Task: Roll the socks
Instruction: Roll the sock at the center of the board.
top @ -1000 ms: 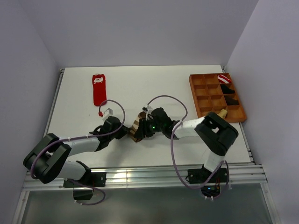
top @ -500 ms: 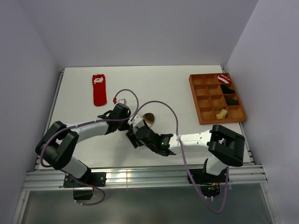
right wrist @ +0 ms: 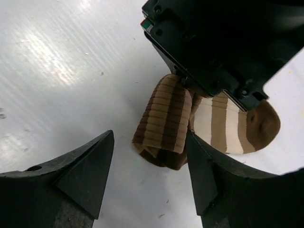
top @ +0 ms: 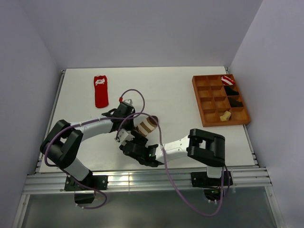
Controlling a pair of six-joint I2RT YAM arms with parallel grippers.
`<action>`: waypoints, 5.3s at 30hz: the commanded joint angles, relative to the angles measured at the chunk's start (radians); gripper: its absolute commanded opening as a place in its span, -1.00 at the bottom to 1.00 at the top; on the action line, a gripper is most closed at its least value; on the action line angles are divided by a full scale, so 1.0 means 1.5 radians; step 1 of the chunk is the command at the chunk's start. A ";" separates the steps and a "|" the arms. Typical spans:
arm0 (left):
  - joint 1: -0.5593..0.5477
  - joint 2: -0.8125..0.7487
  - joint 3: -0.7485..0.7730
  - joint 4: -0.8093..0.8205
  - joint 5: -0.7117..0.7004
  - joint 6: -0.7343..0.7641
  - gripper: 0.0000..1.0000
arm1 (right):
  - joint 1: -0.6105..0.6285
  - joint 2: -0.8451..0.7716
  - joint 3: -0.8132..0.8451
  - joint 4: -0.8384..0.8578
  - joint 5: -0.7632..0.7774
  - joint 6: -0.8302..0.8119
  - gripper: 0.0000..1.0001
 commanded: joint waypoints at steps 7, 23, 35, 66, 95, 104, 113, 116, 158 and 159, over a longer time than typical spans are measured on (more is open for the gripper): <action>0.001 0.024 0.018 -0.065 0.011 0.030 -0.99 | 0.003 0.086 0.055 0.013 0.078 -0.051 0.28; 0.001 -0.036 0.019 -0.064 0.008 0.050 -0.75 | -0.033 0.019 0.000 0.013 -0.030 0.021 -1.00; 0.034 -0.166 -0.011 -0.028 -0.046 0.005 0.09 | -0.174 -0.100 -0.087 0.045 -0.356 0.168 -1.00; 0.076 -0.241 -0.296 0.305 0.039 -0.228 0.22 | -0.481 0.130 -0.154 0.421 -0.986 0.498 -1.00; 0.074 -0.155 -0.296 0.385 0.060 -0.260 0.20 | -0.507 0.197 -0.081 0.294 -0.995 0.478 -1.00; 0.074 -0.100 -0.279 0.390 0.050 -0.281 0.05 | -0.505 0.195 -0.048 0.209 -0.984 0.438 -1.00; 0.074 -0.038 -0.278 0.362 0.020 -0.296 -0.40 | -0.500 0.148 -0.031 0.118 -0.940 0.385 -0.90; 0.074 -0.030 -0.275 0.344 0.013 -0.291 -0.76 | -0.493 0.121 -0.040 0.103 -0.908 0.366 -0.75; 0.053 0.007 -0.034 -0.020 -0.007 -0.044 -0.99 | -0.062 0.098 0.077 0.023 0.025 -0.048 0.40; 0.053 0.007 -0.034 -0.019 -0.005 -0.042 -1.00 | -0.062 0.103 0.076 0.029 0.024 -0.051 0.38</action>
